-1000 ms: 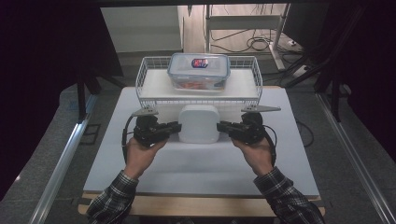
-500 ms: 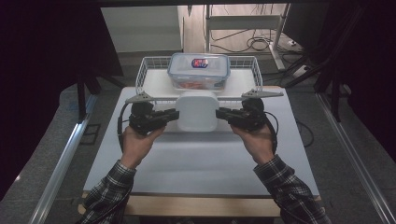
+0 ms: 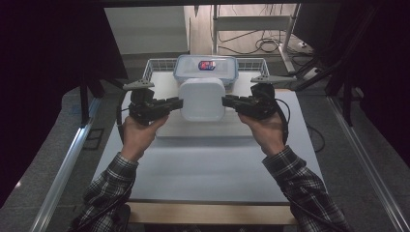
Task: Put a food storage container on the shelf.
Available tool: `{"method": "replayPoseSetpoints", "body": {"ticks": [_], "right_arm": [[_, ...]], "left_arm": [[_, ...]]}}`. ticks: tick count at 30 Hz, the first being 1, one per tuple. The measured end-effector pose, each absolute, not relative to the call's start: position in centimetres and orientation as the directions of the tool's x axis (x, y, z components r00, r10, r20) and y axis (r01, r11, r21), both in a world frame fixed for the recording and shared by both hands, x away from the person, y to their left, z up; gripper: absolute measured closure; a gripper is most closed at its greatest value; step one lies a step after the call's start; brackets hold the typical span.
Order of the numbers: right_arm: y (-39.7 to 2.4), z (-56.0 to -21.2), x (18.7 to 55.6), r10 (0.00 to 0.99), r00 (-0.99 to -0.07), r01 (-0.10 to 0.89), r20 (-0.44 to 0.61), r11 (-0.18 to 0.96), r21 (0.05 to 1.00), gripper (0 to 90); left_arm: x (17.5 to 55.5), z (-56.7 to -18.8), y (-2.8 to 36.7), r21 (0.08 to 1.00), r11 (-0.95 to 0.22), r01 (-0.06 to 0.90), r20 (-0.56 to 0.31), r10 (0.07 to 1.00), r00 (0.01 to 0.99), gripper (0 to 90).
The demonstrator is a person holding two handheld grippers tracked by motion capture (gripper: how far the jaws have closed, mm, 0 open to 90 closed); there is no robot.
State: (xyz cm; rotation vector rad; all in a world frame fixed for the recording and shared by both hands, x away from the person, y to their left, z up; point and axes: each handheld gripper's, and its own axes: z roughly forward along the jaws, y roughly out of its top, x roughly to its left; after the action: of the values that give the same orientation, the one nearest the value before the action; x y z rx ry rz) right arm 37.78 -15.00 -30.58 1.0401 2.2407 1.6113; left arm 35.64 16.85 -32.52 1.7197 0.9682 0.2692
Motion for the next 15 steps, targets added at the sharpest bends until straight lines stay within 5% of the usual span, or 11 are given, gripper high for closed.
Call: {"method": "replayPoseSetpoints", "body": {"ticks": [15], "right_arm": [[-14.8, -26.7, 39.7, 0.641, -0.729, 0.404, 0.239, 0.121, 0.907, 79.8]], "left_arm": [[38.2, -28.3, 16.9, 0.895, -0.073, 0.44, -0.257, 0.723, 0.641, 77.4]]}}
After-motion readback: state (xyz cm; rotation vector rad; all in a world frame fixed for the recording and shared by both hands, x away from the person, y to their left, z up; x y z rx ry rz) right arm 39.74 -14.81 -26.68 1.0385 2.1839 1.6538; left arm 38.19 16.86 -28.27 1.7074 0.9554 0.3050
